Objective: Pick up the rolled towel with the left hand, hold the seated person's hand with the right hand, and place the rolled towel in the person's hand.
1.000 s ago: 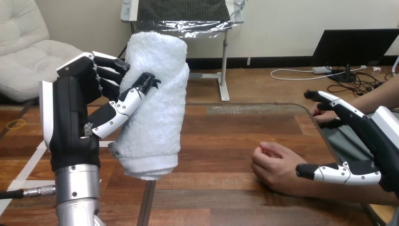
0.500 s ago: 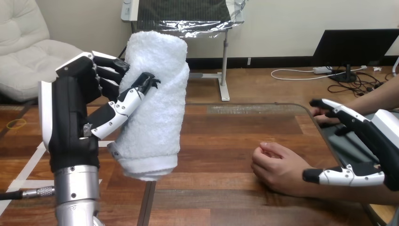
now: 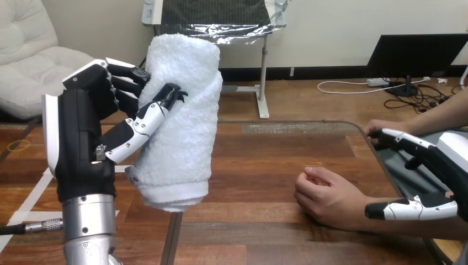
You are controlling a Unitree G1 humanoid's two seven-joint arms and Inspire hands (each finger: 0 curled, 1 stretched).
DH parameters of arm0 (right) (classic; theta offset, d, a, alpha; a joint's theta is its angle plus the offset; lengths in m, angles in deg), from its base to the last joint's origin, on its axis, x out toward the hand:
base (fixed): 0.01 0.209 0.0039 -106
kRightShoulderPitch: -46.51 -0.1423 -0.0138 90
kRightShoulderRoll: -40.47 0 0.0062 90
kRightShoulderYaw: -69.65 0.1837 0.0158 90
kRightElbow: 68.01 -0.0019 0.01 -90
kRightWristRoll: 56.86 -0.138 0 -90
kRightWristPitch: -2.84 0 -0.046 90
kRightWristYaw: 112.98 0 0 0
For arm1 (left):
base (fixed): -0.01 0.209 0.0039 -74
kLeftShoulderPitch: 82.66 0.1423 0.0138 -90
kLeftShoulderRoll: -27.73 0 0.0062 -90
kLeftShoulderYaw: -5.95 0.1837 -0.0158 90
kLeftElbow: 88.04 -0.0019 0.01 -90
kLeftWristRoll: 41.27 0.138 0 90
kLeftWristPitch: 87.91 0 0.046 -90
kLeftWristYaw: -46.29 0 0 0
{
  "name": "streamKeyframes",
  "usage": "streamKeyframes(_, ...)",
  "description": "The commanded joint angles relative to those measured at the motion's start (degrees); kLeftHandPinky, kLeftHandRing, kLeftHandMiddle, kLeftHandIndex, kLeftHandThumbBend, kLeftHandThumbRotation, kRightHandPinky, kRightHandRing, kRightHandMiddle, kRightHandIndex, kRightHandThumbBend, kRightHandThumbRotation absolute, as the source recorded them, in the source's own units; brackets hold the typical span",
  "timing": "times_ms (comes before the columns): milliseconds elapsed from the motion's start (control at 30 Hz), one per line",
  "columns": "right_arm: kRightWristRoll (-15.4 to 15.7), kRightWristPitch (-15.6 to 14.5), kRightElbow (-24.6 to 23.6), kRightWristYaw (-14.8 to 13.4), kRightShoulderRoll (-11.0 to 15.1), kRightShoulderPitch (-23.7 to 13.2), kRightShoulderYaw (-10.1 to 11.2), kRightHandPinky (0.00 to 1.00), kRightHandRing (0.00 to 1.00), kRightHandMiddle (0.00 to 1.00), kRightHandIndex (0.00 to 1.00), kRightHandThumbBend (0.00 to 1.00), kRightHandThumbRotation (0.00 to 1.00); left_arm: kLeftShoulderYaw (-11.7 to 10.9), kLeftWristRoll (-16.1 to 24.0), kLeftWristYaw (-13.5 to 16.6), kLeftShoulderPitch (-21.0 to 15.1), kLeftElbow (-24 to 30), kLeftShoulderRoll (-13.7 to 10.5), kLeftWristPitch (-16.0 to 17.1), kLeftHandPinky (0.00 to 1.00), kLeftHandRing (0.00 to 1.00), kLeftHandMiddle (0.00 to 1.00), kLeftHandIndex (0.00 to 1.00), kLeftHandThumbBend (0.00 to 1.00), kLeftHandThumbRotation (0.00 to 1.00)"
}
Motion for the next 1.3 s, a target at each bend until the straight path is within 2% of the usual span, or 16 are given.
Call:
streamKeyframes(0,1.8,1.2,2.2,0.0,2.3,-4.8,-2.1,0.72,0.85,0.87,0.88,1.00,0.53,-0.1,-0.4,0.0,-2.6,1.1,0.3,2.3,0.18,0.24,0.32,0.37,0.47,0.00)
streamKeyframes(633,5.5,2.3,9.2,-1.5,1.8,-7.2,-6.7,0.70,0.82,0.84,0.84,1.00,0.45,-0.2,-1.3,-0.5,-2.6,1.0,0.7,3.0,0.18,0.24,0.31,0.36,0.46,0.00)
streamKeyframes(933,7.0,4.2,12.6,-3.0,1.7,-8.2,-8.9,0.70,0.81,0.82,0.83,1.00,0.41,-0.6,-1.4,-0.6,-2.6,0.8,0.5,3.7,0.18,0.24,0.31,0.36,0.46,0.00)
streamKeyframes(1267,8.6,4.1,14.7,-3.7,1.6,-9.2,-11.1,0.70,0.81,0.82,0.82,1.00,0.36,-1.0,-2.3,-1.1,-2.5,0.8,0.2,4.2,0.18,0.24,0.31,0.36,0.46,0.00)
